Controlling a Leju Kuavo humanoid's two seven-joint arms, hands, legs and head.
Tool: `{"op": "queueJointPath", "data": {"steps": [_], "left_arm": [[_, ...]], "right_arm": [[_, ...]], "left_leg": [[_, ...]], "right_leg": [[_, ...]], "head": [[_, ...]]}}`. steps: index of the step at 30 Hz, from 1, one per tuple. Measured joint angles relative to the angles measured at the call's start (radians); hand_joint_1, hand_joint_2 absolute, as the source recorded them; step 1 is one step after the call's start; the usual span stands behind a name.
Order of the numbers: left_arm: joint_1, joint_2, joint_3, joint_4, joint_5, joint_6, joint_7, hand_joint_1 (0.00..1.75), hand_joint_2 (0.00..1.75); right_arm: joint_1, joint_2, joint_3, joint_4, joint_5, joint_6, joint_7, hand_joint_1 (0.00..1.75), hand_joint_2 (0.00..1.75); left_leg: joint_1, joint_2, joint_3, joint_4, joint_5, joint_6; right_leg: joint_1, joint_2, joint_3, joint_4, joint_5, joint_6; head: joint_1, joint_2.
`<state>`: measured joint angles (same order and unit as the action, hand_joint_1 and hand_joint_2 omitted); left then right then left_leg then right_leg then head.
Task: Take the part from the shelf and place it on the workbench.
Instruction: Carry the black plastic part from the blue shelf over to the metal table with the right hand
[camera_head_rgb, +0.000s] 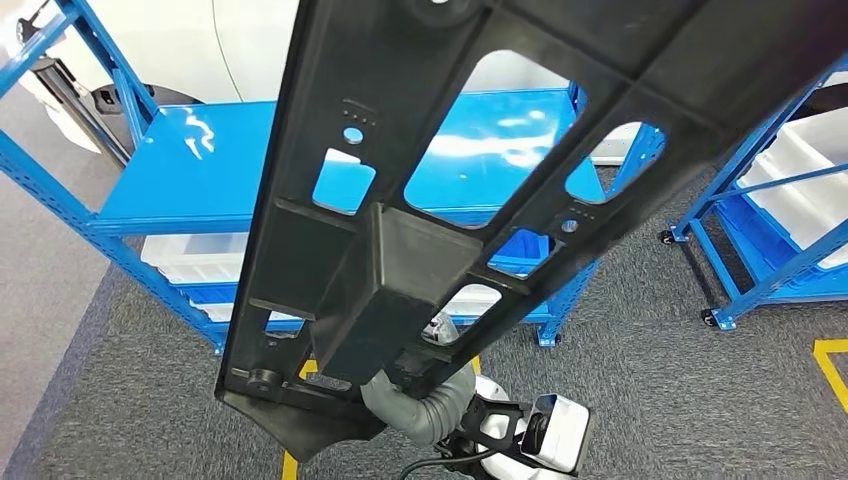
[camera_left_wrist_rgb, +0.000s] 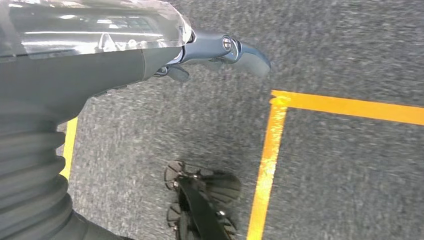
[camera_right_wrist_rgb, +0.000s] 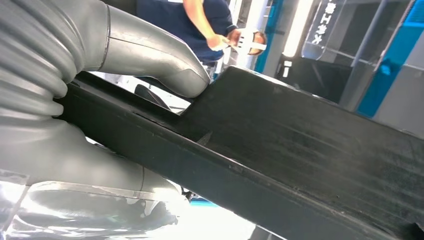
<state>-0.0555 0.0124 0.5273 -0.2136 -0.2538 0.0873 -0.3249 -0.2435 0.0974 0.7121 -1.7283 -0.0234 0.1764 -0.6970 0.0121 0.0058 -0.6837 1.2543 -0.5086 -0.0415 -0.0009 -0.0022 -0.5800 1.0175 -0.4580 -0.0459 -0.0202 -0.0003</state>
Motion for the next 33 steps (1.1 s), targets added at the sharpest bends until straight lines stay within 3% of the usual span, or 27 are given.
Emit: {"op": "queueJointPath", "data": {"steps": [1, 3, 5, 8, 10, 12, 13, 14, 15, 17, 19, 22, 24, 27, 28, 29, 30, 31, 33], "left_arm": [[-0.001, 0.0, 0.0, 0.0, 0.0, 0.0, 0.001, 0.0, 1.75], [-0.003, 0.002, 0.001, 0.0, -0.001, 0.0, 0.001, 0.0, 1.75], [-0.004, 0.003, 0.001, 0.0, -0.002, -0.001, 0.002, 0.0, 1.75], [-0.003, 0.003, 0.002, 0.0, -0.003, -0.003, 0.005, 0.0, 1.75], [-0.004, 0.003, 0.002, 0.0, -0.004, -0.004, 0.006, 0.0, 1.75], [-0.004, 0.003, 0.003, 0.0, -0.003, -0.005, 0.008, 0.0, 1.75], [-0.003, 0.003, 0.004, 0.0, -0.003, -0.005, 0.009, 0.0, 1.75], [-0.003, 0.003, 0.005, 0.0, -0.003, -0.005, 0.009, 0.0, 1.75], [-0.003, 0.003, 0.007, 0.0, -0.003, -0.006, 0.01, 0.0, 1.75], [-0.003, 0.002, 0.009, 0.0, -0.006, -0.007, 0.01, 0.0, 1.75], [-0.004, 0.002, 0.011, 0.0, -0.01, -0.007, 0.01, 0.0, 1.75], [-0.001, 0.002, 0.015, 0.0, -0.016, -0.004, 0.013, 0.0, 1.75], [0.002, 0.004, 0.018, 0.0, -0.019, -0.001, 0.016, 0.0, 1.75], [0.0, 0.01, 0.02, 0.0, -0.021, 0.002, 0.023, 0.0, 1.75], [0.002, 0.011, 0.021, 0.0, -0.021, 0.002, 0.026, 0.0, 1.75], [0.004, 0.012, 0.022, 0.0, -0.022, 0.002, 0.029, 0.0, 1.75], [0.006, 0.014, 0.022, 0.0, -0.025, 0.002, 0.032, 0.0, 1.75], [0.008, 0.016, 0.022, 0.0, -0.028, 0.002, 0.034, 0.0, 1.75], [0.007, 0.02, 0.022, 0.0, -0.039, 0.004, 0.038, 0.0, 1.75]], "right_arm": [[0.0, 0.0, -0.001, 0.003, 0.0, 0.001, 0.0, 1.75, 1.75], [0.0, 0.001, -0.002, 0.005, -0.001, 0.004, 0.0, 1.75, 1.75], [0.0, 0.001, -0.003, 0.008, -0.002, 0.008, 0.0, 1.75, 1.75], [0.0, 0.001, -0.008, 0.014, -0.004, 0.012, 0.0, 1.75, 1.75], [-0.002, 0.0, -0.01, 0.021, 0.009, 0.002, 0.0, 1.75, 1.75], [-0.003, 0.0, -0.011, 0.039, 0.023, -0.011, 0.0, 1.75, 1.75], [-0.003, 0.0, -0.011, 0.05, 0.026, -0.015, 0.0, 1.75, 1.75], [-0.004, 0.0, -0.011, 0.06, 0.026, -0.019, 0.0, 1.75, 1.75], [-0.005, 0.0, -0.011, 0.068, 0.026, -0.024, 0.001, 1.75, 1.75], [-0.012, 0.0, -0.01, 0.076, 0.025, -0.034, 0.001, 1.75, 1.75], [-0.018, -0.001, -0.01, 0.079, 0.025, -0.044, 0.0, 1.75, 1.75], [-0.021, -0.002, -0.01, 0.08, 0.025, -0.054, 0.0, 1.75, 1.75], [-0.024, -0.002, -0.01, 0.08, 0.025, -0.059, 0.0, 1.75, 1.75], [-0.025, -0.004, -0.009, 0.08, 0.026, -0.067, 0.0, 1.75, 1.75], [-0.024, -0.005, -0.009, 0.08, 0.026, -0.069, 0.0, 1.75, 1.75], [-0.024, -0.006, -0.009, 0.08, 0.028, -0.071, 0.0, 1.75, 1.75], [-0.023, -0.007, -0.009, 0.08, 0.03, -0.073, 0.0, 1.75, 1.75], [-0.023, -0.008, -0.009, 0.079, 0.032, -0.076, 0.0, 1.75, 1.75], [-0.023, -0.01, -0.009, 0.072, 0.036, -0.082, 0.0, 1.75, 1.75]], "left_leg": [[-0.001, 0.0, 0.05, -0.065, 0.022, 0.006], [-0.006, -0.001, 0.146, -0.205, 0.032, 0.02], [-0.013, -0.001, 0.179, -0.264, 0.023, 0.03], [-0.011, 0.001, 0.175, -0.281, 0.042, 0.047], [-0.008, 0.003, 0.167, -0.289, 0.056, 0.058], [-0.009, -0.002, 0.153, -0.287, 0.064, 0.061], [-0.009, -0.006, 0.146, -0.285, 0.068, 0.06], [-0.009, -0.011, 0.14, -0.282, 0.07, 0.058], [-0.009, -0.018, 0.134, -0.277, 0.072, 0.057], [-0.009, -0.035, 0.123, -0.263, 0.072, 0.052], [-0.009, -0.051, 0.108, -0.248, 0.072, 0.042], [-0.003, -0.064, 0.094, -0.244, 0.078, 0.025], [-0.001, -0.05, 0.077, -0.21, 0.055, 0.014], [0.001, -0.022, -0.006, -0.034, -0.029, 0.001], [0.002, -0.019, -0.029, 0.016, -0.044, -0.003], [0.003, -0.016, -0.036, 0.033, -0.04, -0.004], [0.004, -0.013, -0.024, 0.009, -0.019, -0.005], [0.005, -0.003, 0.008, -0.051, 0.015, -0.004], [0.0, 0.037, 0.078, -0.189, 0.065, 0.005]], "right_leg": [[0.001, 0.0, -0.007, 0.0, 0.006, 0.002], [0.003, 0.0, -0.015, 0.0, 0.017, 0.009], [0.002, -0.002, -0.017, 0.0, 0.025, 0.02], [0.0, -0.002, -0.024, 0.01, 0.02, 0.039], [-0.003, 0.0, -0.06, 0.089, -0.036, 0.048], [-0.005, 0.001, -0.115, 0.22, -0.107, 0.054], [-0.007, 0.001, -0.13, 0.263, -0.122, 0.057], [-0.008, 0.001, -0.127, 0.271, -0.118, 0.058], [-0.01, 0.003, -0.103, 0.237, -0.096, 0.058], [-0.013, 0.025, -0.025, 0.106, -0.044, 0.054], [-0.013, 0.046, 0.017, 0.023, -0.023, 0.046], [-0.008, 0.031, 0.015, 0.012, -0.018, 0.03], [-0.011, 0.014, 0.018, 0.002, -0.012, 0.017], [-0.011, -0.016, 0.018, -0.002, -0.01, 0.01], [-0.011, -0.025, 0.018, -0.001, -0.01, 0.01], [-0.011, -0.035, 0.018, -0.001, -0.011, 0.01], [-0.011, -0.044, 0.019, -0.001, -0.011, 0.01], [-0.011, -0.053, 0.02, -0.001, -0.013, 0.012], [-0.007, -0.069, 0.023, 0.0, -0.016, 0.018]], "head": [[0.0, 0.0], [0.0, 0.0], [0.0, 0.0], [0.0, 0.0], [0.0, 0.0], [0.0, 0.0], [0.0, 0.0], [0.0, 0.0], [0.0, 0.0], [0.0, 0.0], [0.0, 0.0], [0.0, 0.0], [0.0, 0.0], [0.0, 0.0], [0.0, 0.0], [0.0, 0.0], [0.0, 0.0], [0.0, 0.0], [0.0, 0.0]]}}
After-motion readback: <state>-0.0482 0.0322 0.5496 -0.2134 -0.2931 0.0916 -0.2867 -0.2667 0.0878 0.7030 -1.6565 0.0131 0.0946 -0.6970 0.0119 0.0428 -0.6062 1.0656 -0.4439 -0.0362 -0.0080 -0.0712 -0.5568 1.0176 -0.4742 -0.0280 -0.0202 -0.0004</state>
